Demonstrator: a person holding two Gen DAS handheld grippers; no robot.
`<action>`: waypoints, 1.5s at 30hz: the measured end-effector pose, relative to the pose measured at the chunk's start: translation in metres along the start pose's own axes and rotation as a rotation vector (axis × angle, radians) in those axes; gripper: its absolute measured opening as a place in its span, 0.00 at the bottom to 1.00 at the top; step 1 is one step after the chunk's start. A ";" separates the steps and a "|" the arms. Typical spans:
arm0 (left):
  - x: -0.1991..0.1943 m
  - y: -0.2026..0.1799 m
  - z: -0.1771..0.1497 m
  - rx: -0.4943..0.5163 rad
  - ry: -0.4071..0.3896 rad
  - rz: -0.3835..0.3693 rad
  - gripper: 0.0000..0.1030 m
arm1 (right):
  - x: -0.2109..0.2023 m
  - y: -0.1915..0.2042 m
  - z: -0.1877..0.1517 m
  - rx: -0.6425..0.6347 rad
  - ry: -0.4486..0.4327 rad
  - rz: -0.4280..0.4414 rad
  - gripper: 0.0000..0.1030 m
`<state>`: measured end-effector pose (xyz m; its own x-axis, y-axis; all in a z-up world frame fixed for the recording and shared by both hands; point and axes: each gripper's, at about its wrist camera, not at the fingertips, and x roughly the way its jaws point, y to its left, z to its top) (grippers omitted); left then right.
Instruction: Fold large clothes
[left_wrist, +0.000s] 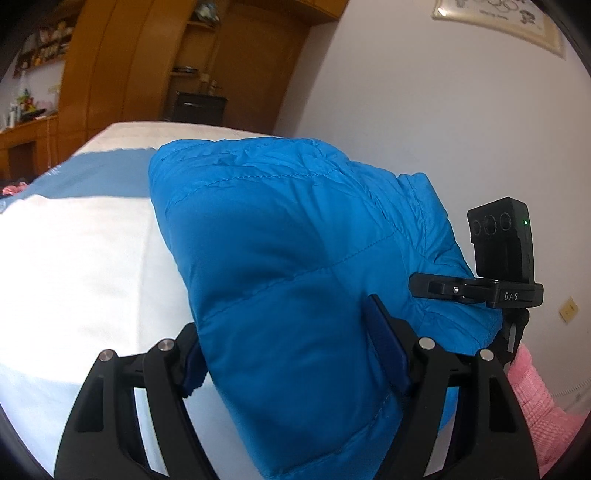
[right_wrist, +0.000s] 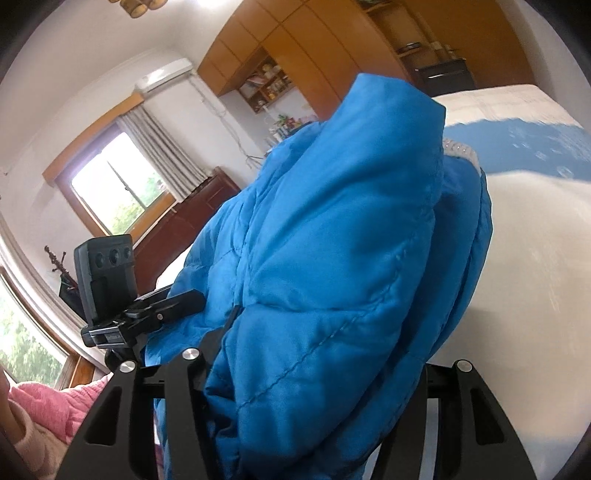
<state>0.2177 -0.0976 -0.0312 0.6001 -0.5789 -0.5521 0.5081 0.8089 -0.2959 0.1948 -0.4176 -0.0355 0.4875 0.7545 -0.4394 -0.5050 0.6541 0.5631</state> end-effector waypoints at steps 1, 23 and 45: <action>0.004 0.006 0.006 -0.004 -0.006 0.009 0.73 | 0.008 -0.002 0.009 -0.009 0.004 0.003 0.54; 0.068 0.107 0.022 -0.169 0.095 0.093 0.80 | 0.159 -0.076 0.058 0.188 0.146 0.059 0.66; -0.043 0.043 -0.001 -0.106 0.061 0.469 0.95 | 0.055 0.046 -0.006 0.053 0.078 -0.377 0.97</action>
<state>0.2131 -0.0380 -0.0214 0.7105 -0.1446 -0.6886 0.1236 0.9891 -0.0801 0.1939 -0.3455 -0.0380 0.5755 0.4643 -0.6732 -0.2616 0.8845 0.3864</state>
